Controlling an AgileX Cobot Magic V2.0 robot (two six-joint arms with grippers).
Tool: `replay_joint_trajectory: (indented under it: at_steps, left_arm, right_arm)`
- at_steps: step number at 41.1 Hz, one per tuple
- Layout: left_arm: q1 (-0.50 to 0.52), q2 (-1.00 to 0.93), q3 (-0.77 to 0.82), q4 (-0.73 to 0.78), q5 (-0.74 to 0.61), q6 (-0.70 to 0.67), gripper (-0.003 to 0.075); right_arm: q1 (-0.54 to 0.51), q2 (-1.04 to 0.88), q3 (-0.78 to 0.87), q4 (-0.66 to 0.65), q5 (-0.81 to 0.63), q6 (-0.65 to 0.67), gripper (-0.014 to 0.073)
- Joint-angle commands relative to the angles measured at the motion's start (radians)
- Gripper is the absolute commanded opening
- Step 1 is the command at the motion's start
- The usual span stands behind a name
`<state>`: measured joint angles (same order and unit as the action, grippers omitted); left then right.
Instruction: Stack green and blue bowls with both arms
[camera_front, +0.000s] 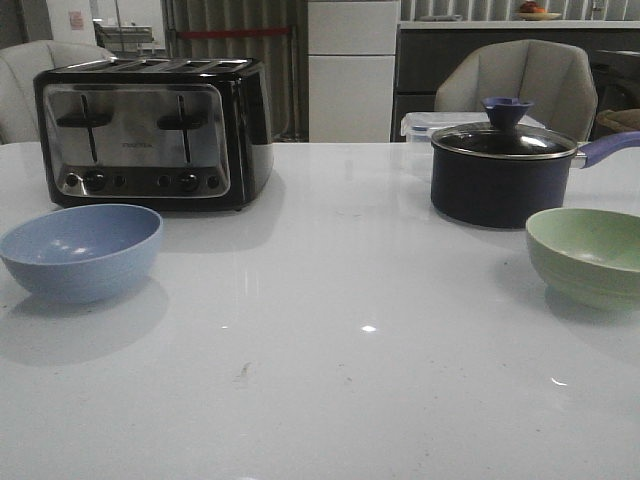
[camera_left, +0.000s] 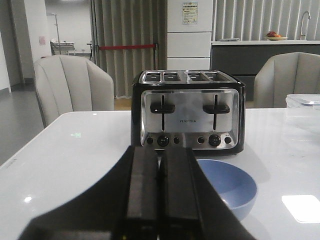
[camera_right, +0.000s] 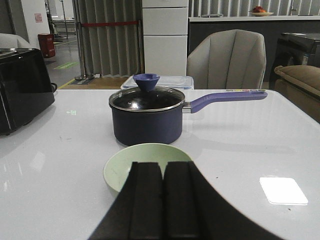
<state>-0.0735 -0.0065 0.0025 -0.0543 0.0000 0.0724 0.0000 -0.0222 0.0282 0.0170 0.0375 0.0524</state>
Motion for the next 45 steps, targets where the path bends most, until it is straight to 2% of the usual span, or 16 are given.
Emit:
replay_joint_trajectory:
  at_steps: [1, 4, 10, 14, 24, 33, 37, 45]
  left_arm:
    - [-0.002, -0.020, 0.008, 0.000, -0.106, -0.006, 0.0093]
    - [-0.002, -0.020, 0.008, 0.000, -0.115, -0.006, 0.0093]
    - [-0.004, -0.020, -0.026, -0.008, -0.221, -0.006, 0.0093]
    - [-0.004, -0.016, -0.108, -0.008, -0.202, -0.006, 0.0094]
    - [-0.004, 0.036, -0.414, -0.008, 0.019, -0.006, 0.0093]
    - [-0.004, 0.221, -0.679, -0.008, 0.261, -0.006, 0.0093]
    - [-0.004, 0.307, -0.733, -0.008, 0.371, -0.006, 0.0093]
    - [-0.004, 0.452, -0.728, -0.008, 0.510, -0.006, 0.0093]
  right_arm:
    - [-0.003, -0.007, -0.003, 0.001, -0.097, -0.008, 0.0059]
    - [-0.003, -0.007, -0.005, 0.001, -0.097, -0.008, 0.0059]
    - [-0.003, -0.007, -0.070, 0.001, -0.074, -0.008, 0.0059]
    - [-0.003, -0.007, -0.159, 0.001, -0.021, -0.008, 0.0059]
    - [-0.003, 0.108, -0.448, -0.001, 0.133, -0.008, 0.0059]
    - [-0.003, 0.311, -0.646, -0.001, 0.342, -0.008, 0.0059]
    - [-0.003, 0.396, -0.671, -0.001, 0.406, -0.008, 0.0059]
    - [-0.003, 0.555, -0.670, -0.003, 0.535, -0.008, 0.0059]
